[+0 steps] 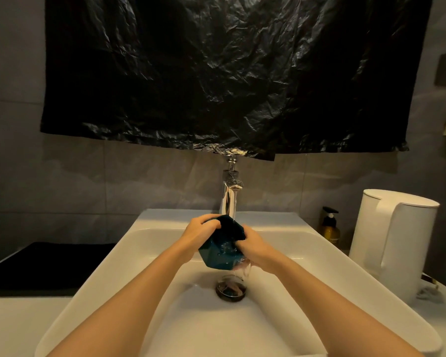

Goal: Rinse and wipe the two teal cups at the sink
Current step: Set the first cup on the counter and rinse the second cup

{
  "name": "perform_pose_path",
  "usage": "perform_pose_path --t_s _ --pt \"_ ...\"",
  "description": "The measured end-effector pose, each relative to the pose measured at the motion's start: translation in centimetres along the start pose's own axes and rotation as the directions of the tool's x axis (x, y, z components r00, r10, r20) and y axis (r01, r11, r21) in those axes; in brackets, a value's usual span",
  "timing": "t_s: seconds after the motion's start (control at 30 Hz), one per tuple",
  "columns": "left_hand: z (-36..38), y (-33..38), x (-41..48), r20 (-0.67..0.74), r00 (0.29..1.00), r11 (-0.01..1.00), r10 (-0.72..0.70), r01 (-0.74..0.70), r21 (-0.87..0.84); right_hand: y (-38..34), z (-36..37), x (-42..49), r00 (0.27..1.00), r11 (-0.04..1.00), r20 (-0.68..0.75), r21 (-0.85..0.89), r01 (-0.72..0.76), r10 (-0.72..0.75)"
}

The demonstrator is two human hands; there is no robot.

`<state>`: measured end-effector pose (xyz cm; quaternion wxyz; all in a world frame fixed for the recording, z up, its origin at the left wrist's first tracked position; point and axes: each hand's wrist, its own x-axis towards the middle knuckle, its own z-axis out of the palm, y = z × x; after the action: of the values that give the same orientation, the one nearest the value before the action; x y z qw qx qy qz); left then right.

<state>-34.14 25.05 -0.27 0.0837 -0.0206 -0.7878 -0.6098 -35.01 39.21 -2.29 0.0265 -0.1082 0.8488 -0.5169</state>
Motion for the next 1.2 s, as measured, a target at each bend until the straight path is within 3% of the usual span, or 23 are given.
perform_pose_path --t_s 0.07,0.1,0.17,0.23,0.37,0.47,0.63,0.73,0.83,1.0,1.1,1.2 --pt "-0.1 0.0 -0.1 -0.014 0.999 0.998 -0.036 0.035 -0.049 -0.2 0.1 0.0 0.987 0.972 0.148 0.218 -0.092 0.061" --pt "-0.1 0.0 0.0 -0.009 0.996 0.99 -0.087 0.086 -0.11 -0.5 0.2 0.1 0.987 0.964 0.132 0.24 -0.116 0.086" --pt "-0.1 0.0 0.1 0.078 0.968 0.931 -0.239 0.252 -0.264 -1.0 0.2 0.4 0.995 0.983 -0.032 0.16 -0.089 0.095" --pt "-0.1 -0.1 0.0 0.203 0.927 0.879 -0.316 0.367 -0.305 -1.5 -0.1 0.5 0.981 0.998 -0.182 0.036 -0.06 0.065" --pt "0.4 -1.4 0.2 0.214 0.938 0.954 -0.271 0.291 -0.068 -1.8 -0.9 0.3 0.976 0.992 -0.212 -0.101 -0.081 0.059" --pt "1.4 -1.9 0.0 0.188 0.946 0.953 -0.264 0.286 -0.099 -1.9 -0.8 -0.1 0.972 0.984 -0.23 -0.164 -0.075 0.036" --pt "2.8 -2.5 0.7 -0.063 0.967 0.967 -0.247 0.242 -0.076 -1.9 -0.6 -0.4 0.977 0.966 -0.212 -0.257 -0.042 -0.014" --pt "2.6 -2.5 1.1 -0.185 0.96 0.974 -0.21 0.222 0.044 -1.9 -0.3 -0.3 0.977 0.965 -0.211 -0.259 -0.046 -0.01" --pt "2.9 -2.3 1.1 -0.123 0.973 0.977 -0.197 0.205 0.059 -1.8 -0.6 -0.4 0.96 0.964 -0.279 -0.257 -0.067 -0.007" --pt "3.3 -1.6 0.7 0.183 0.959 0.912 -0.218 0.266 -0.311 -1.8 -1.4 -0.9 0.887 0.979 -0.462 -0.186 -0.086 -0.01" --pt "3.3 -1.8 0.2 0.276 0.934 0.929 -0.228 0.294 -0.227 -1.8 -1.4 -1.1 0.889 0.976 -0.456 -0.206 -0.068 -0.034" --pt "3.1 -2.1 0.1 0.187 0.953 0.962 -0.24 0.259 -0.088 -1.9 -1.3 -1.4 0.923 0.973 -0.381 -0.227 -0.044 -0.047"
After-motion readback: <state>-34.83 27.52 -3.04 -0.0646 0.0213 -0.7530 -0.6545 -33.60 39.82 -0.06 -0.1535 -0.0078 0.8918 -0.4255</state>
